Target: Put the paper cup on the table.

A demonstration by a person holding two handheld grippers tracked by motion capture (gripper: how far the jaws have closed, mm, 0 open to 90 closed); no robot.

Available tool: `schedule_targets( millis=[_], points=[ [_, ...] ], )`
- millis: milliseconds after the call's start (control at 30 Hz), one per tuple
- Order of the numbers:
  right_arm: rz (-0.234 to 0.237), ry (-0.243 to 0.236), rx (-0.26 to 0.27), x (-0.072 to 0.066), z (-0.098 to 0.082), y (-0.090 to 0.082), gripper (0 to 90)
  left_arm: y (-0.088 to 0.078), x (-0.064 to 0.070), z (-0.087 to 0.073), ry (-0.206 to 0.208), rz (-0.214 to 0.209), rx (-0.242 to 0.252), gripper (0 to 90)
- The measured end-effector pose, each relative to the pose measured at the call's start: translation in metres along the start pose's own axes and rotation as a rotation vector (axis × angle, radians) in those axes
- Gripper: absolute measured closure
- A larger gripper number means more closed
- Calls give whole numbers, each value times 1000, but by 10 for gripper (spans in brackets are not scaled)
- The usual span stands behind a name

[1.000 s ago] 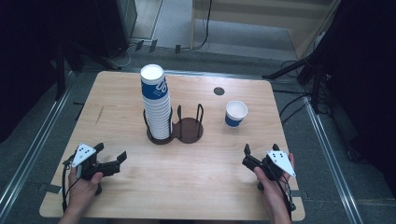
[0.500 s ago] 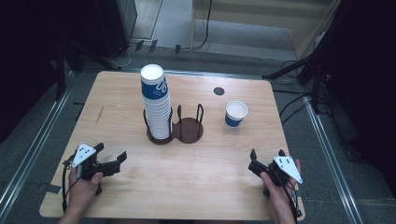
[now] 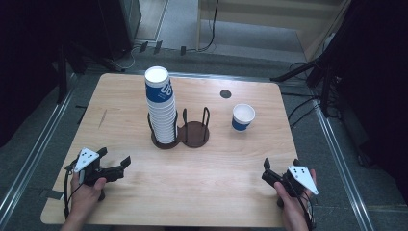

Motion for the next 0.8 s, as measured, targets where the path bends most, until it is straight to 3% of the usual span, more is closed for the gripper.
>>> schedule_targets(
  millis=[400, 800],
  points=[
    [-11, -16, -8, 7, -8, -9, 0, 0, 0, 0, -1, 3, -1, 0],
    [-25, 9, -12, 18, -14, -19, 0, 1, -1, 0, -2, 5, -8, 0]
  ],
)
Point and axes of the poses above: each handheld gripper's, and its own axes: y roughly forward along the jaws, z roughly out of its top, x roughly to its right, the point moved 10 cm from there along y, roughly forward along the jaws, and after that the axes turned 9 degrees about -y, right-handed, at the moved point
